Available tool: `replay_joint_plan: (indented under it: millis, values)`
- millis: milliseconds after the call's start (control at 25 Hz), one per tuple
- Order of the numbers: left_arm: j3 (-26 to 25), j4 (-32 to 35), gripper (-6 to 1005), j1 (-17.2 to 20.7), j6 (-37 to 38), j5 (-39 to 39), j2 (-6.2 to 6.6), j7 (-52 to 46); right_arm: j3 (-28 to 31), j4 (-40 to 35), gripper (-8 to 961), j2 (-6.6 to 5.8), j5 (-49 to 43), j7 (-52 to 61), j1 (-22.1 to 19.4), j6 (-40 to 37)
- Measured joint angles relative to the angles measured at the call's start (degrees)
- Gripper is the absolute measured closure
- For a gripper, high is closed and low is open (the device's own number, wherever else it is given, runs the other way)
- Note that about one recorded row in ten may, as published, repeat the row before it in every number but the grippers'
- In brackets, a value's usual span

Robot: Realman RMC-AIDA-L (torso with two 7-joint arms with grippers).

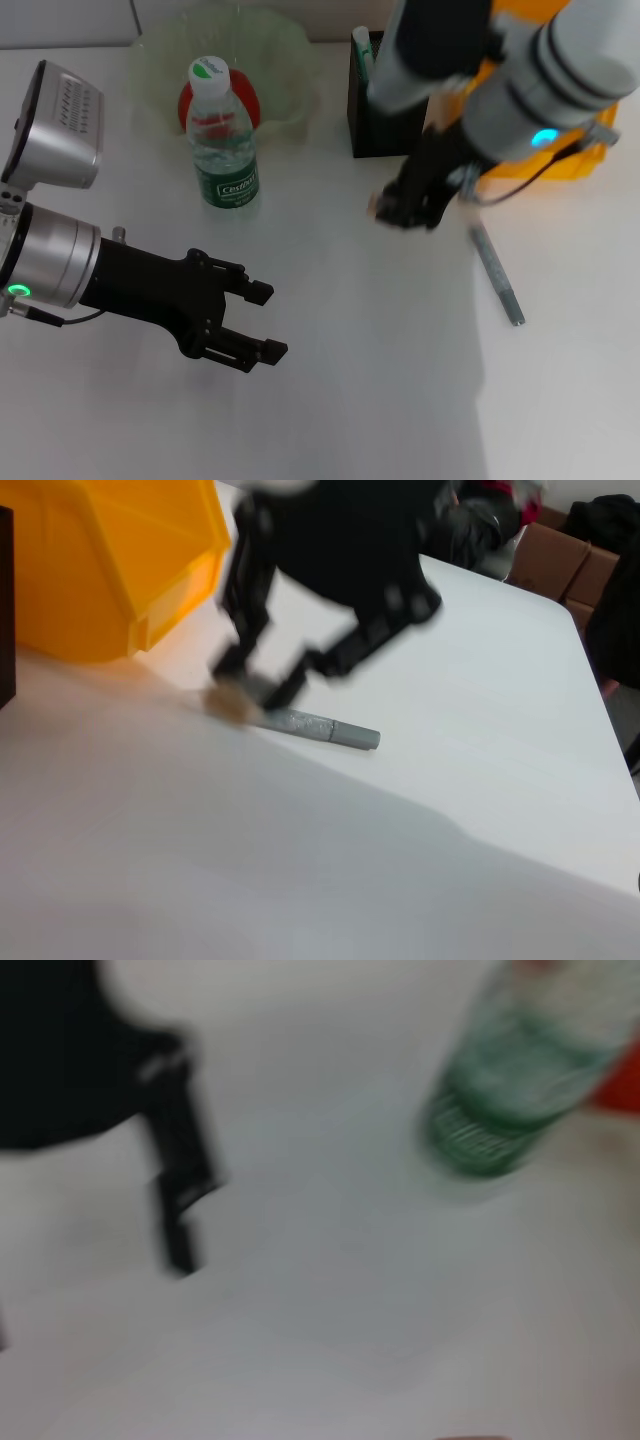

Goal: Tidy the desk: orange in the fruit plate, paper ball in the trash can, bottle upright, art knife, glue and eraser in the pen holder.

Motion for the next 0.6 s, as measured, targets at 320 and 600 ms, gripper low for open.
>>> replay_joint_plan:
  millis: [320, 600]
  values:
    - [-0.07, 0.03, 217, -0.93, 0.38, 0.02, 0.02, 0.00, 17.50, -2.12, 664, -0.20, 5.97, -1.56, -2.50, 10.99]
    - [0.00, 0.29, 217, -1.25, 0.52, 0.00, -0.07, -0.21, 23.75, 13.50, 621, -0.37, 8.16, -5.21, 2.13, 18.43]
